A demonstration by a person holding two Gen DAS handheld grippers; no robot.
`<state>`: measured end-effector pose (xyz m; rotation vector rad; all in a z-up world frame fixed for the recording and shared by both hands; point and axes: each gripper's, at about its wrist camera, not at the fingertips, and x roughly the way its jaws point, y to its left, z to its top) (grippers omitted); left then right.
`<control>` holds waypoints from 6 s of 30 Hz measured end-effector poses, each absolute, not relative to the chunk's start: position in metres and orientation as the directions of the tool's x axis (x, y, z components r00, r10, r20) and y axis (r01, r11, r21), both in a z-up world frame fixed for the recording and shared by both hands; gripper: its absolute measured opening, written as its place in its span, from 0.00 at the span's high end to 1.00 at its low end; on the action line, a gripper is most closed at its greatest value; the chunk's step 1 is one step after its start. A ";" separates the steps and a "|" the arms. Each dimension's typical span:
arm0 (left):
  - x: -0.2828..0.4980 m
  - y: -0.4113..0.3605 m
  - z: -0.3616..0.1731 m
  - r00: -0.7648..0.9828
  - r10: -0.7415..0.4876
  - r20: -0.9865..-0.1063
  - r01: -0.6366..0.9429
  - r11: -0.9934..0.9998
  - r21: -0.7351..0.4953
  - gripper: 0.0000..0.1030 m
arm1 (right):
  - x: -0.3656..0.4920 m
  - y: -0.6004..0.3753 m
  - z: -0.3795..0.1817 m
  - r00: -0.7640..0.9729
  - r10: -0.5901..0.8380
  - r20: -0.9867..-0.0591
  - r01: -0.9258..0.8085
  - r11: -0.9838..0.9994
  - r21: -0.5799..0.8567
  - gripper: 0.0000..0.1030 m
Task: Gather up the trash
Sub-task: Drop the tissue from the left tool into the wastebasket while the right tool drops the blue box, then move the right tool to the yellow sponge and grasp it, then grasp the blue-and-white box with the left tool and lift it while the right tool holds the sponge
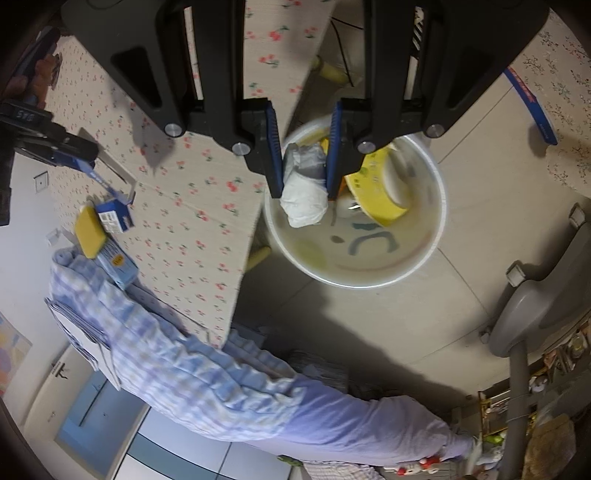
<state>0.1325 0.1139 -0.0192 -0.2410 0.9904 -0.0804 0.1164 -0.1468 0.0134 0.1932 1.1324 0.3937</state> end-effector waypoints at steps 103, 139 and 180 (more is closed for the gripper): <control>0.212 -0.079 -0.048 0.449 -0.154 -0.880 0.167 0.982 -0.086 0.09 | 0.189 -0.360 -0.045 0.550 0.057 -0.833 0.393 0.863 0.319 0.21; 0.189 -0.234 -0.076 0.381 -0.323 -0.866 0.686 0.727 0.031 0.29 | 0.077 -0.446 -0.013 0.484 0.086 -0.871 0.421 0.849 0.319 0.19; 0.125 0.043 -0.029 0.516 -0.115 -0.849 0.177 0.984 -0.026 0.29 | 0.107 -0.240 0.013 0.459 0.267 -0.847 0.117 0.927 0.356 0.19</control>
